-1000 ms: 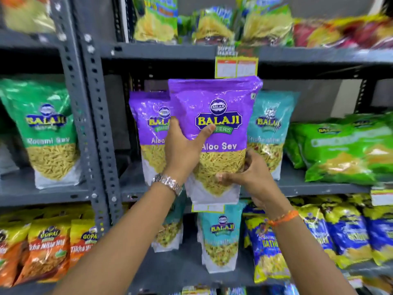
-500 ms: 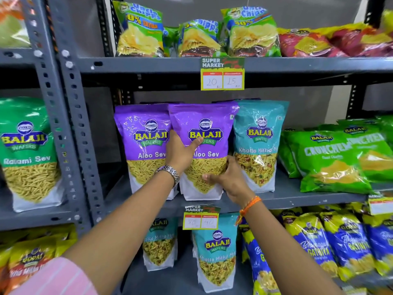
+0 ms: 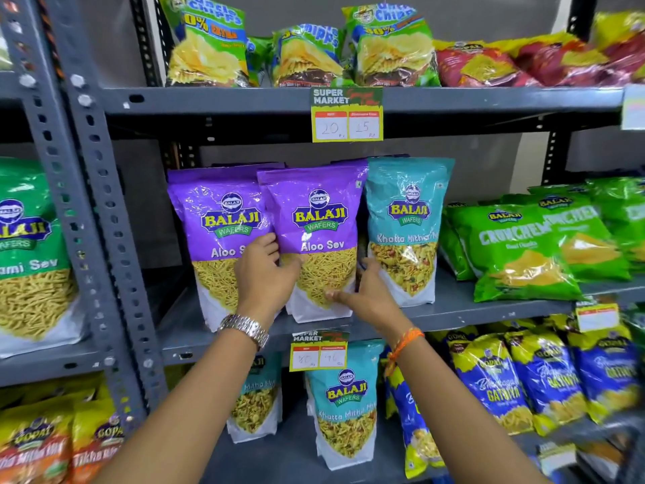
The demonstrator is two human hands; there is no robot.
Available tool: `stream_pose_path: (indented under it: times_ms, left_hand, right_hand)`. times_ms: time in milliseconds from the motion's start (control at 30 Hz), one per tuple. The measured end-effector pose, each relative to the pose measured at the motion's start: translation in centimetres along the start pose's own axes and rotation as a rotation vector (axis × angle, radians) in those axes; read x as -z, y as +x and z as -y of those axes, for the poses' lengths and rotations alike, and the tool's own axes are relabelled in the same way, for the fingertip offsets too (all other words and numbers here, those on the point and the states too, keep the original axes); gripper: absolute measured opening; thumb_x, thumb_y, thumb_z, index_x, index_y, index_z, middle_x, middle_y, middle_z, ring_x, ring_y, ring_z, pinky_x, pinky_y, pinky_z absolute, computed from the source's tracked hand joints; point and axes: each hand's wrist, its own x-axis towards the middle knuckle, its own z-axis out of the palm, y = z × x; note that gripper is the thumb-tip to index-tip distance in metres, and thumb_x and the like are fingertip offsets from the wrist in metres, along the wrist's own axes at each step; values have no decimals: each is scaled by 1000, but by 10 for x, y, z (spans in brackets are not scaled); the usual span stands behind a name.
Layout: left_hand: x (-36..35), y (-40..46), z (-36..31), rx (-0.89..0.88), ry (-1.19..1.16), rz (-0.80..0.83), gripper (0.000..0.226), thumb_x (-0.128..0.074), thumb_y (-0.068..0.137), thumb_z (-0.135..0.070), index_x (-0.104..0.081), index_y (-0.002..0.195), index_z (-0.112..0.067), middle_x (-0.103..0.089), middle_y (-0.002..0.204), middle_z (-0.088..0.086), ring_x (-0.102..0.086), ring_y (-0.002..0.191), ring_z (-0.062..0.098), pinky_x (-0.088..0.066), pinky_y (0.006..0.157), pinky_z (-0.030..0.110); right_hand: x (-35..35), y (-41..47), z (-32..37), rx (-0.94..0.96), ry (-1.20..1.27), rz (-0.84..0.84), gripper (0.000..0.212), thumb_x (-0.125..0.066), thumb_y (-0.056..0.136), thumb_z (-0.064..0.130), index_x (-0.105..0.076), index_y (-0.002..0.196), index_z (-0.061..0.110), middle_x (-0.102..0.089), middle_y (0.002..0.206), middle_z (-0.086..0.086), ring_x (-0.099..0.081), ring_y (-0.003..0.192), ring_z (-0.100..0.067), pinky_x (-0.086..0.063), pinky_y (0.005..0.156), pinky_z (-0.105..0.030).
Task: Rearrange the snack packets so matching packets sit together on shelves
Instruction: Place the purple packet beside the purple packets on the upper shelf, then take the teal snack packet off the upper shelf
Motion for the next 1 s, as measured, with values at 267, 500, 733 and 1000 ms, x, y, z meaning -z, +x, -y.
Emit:
stream_pose_path:
  times_ms: [267,500,733,1000]
  left_hand:
    - [-34,-40,-15,-38,-146,136,44,-86,76,-10,-66,114,-19,-69,114,2,-70,103,20,-56,86,28]
    - [-116,-52,-19,116,-142,512,47,-83,81,-10,-50,108,-30,-60,112,-13,-59,99,1,-48,80,12]
    - [-170,-39,-11,165,86,481,120,-89,74,-26,-6,160,-9,-24,159,-4,-26,150,15,-21,117,23]
    - [-195,-25,8,108,54,217,91,-99,55,-22,-48,130,-13,-65,130,4,-62,116,17,-52,100,33]
  right_hand:
    - [90,-23,23,85,75,-384,62,-86,76,14,-49,125,14,-60,101,-5,-65,96,-24,-57,85,-41]
    - [156,43,18,-7,155,-351,82,-86,77,18,-39,142,3,-52,126,-11,-58,111,-21,-49,76,-21]
    - [166,87,2,-65,269,-117,82,-91,68,13,-45,135,3,-67,131,-16,-69,116,-28,-56,100,-45]
    - [172,98,-8,30,265,-4,42,-80,81,4,-65,120,4,-76,114,-9,-76,99,-19,-62,83,-31]
